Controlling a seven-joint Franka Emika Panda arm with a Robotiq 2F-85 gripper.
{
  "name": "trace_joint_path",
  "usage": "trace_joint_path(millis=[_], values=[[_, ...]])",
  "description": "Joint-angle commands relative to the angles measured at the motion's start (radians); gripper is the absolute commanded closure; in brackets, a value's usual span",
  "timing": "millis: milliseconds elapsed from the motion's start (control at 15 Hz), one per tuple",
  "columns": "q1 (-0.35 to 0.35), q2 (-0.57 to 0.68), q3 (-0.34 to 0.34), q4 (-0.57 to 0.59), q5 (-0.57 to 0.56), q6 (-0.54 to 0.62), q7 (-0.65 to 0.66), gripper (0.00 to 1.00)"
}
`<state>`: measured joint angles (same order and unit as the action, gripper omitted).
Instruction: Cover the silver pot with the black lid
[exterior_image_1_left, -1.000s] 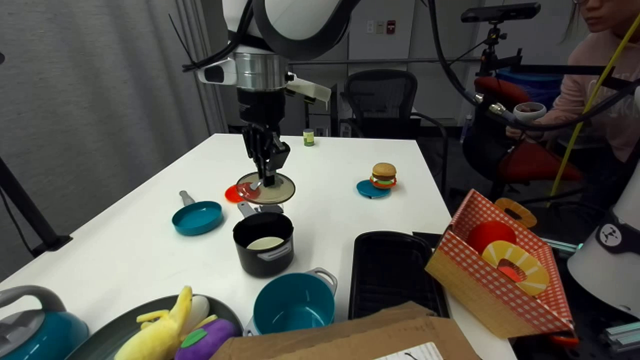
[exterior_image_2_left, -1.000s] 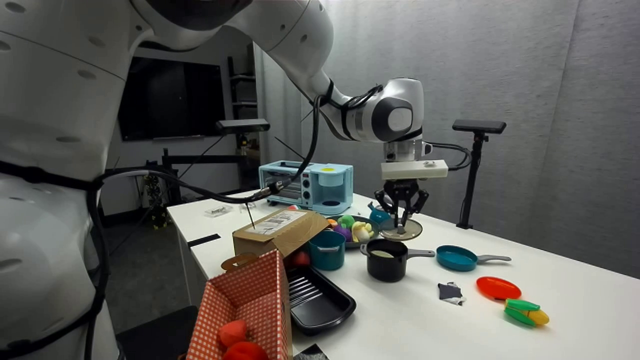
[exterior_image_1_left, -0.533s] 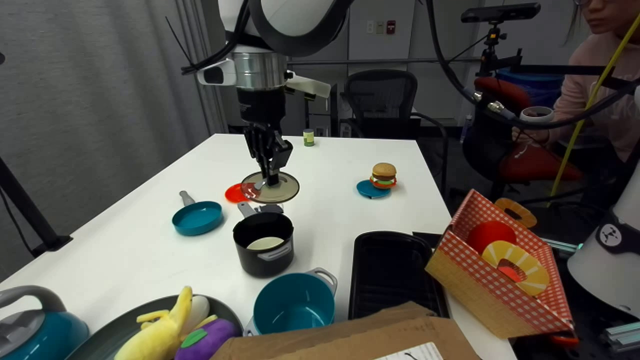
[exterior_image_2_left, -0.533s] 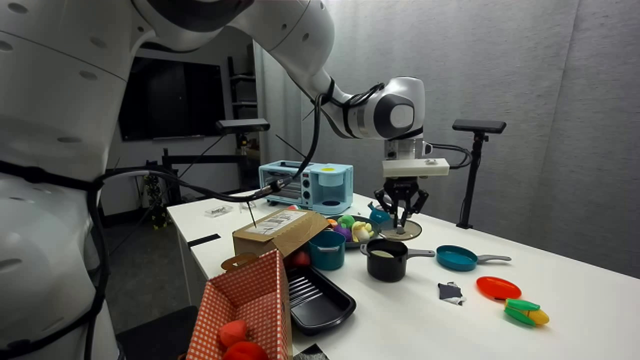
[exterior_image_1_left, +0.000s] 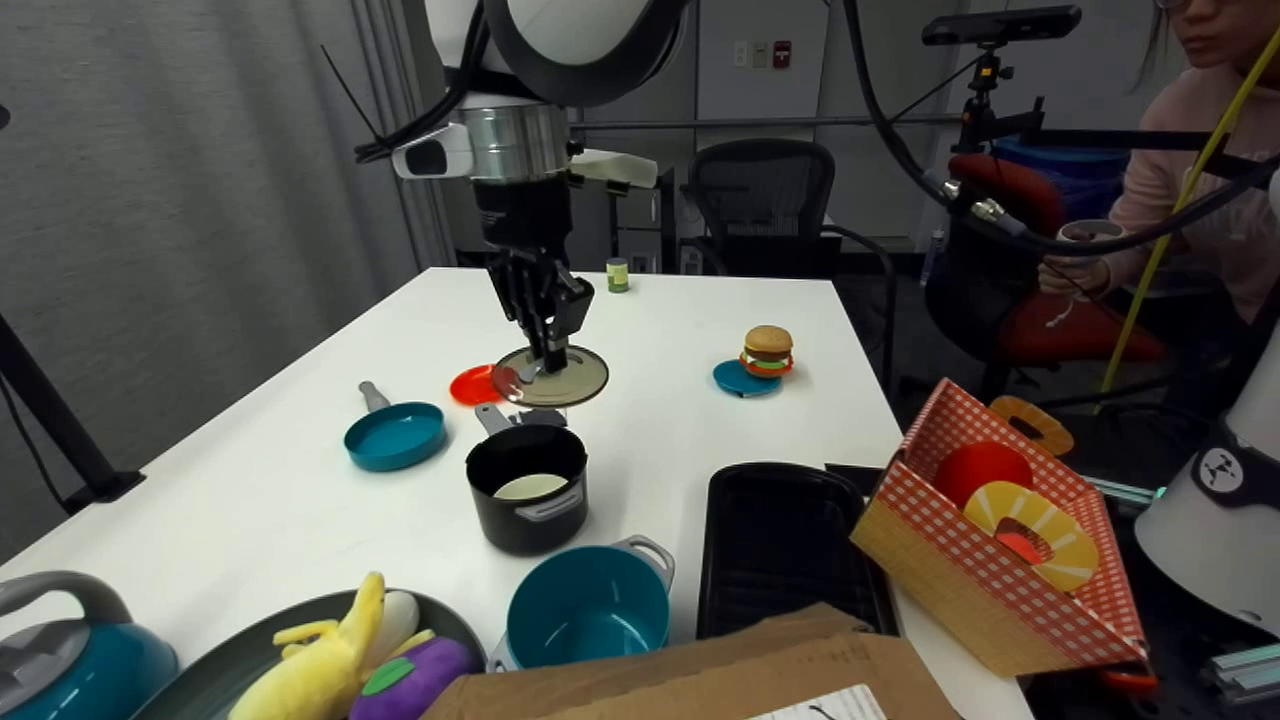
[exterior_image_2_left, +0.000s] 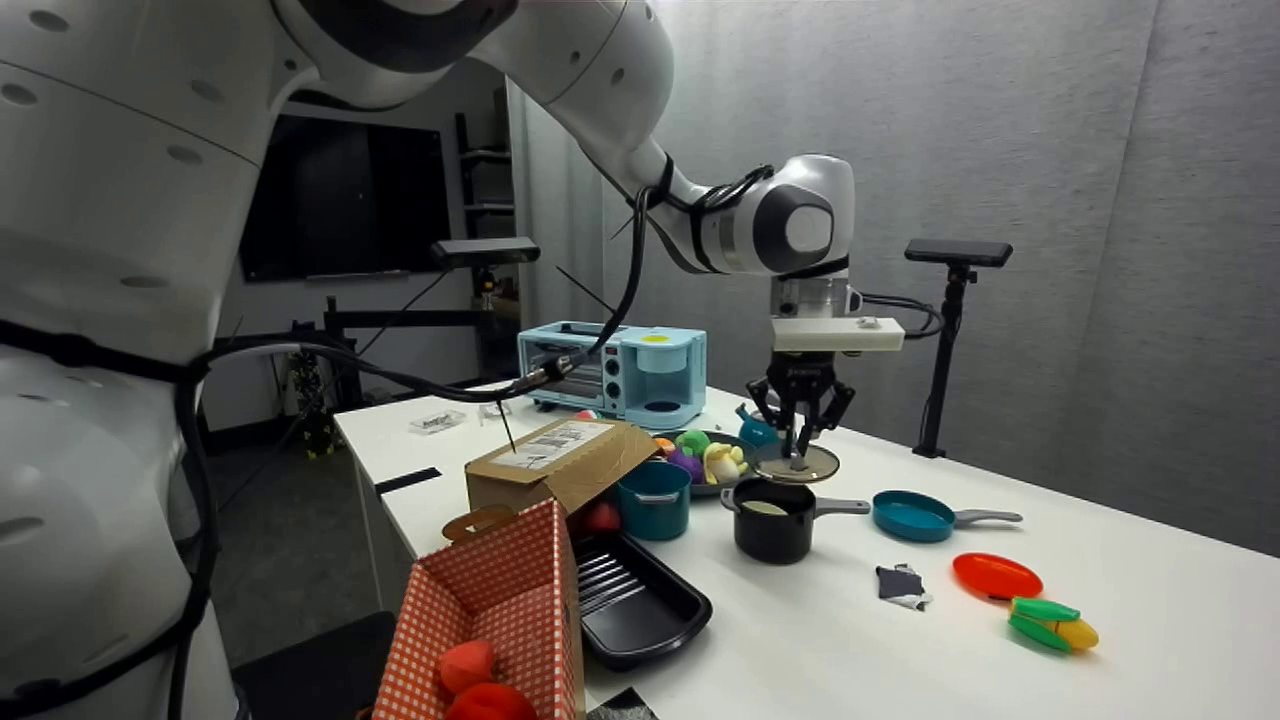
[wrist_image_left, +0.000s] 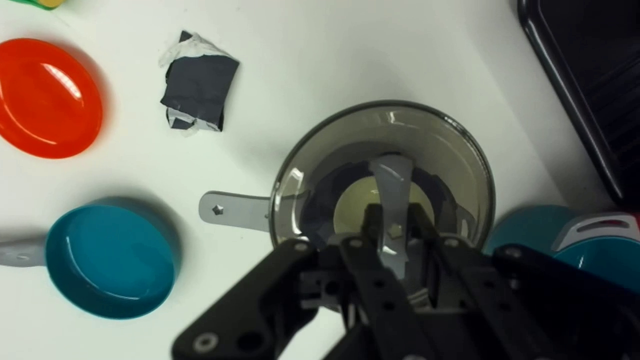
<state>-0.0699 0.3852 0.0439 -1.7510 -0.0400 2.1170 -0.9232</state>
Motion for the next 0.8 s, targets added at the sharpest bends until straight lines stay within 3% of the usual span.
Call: trace_joint_path(millis=[0, 467, 533, 733], values=[[-0.003, 0.025, 0.004, 0.061, -0.027, -0.072, -0.047, 0.96], [-0.002, 0.036, 0.003, 0.086, -0.028, -0.118, -0.085, 0.96], [0.039, -0.045, 0.026, -0.144, -0.021, 0.018, -0.013, 0.96], [0.048, -0.093, 0.06, -0.277, 0.007, 0.062, 0.008, 0.96]])
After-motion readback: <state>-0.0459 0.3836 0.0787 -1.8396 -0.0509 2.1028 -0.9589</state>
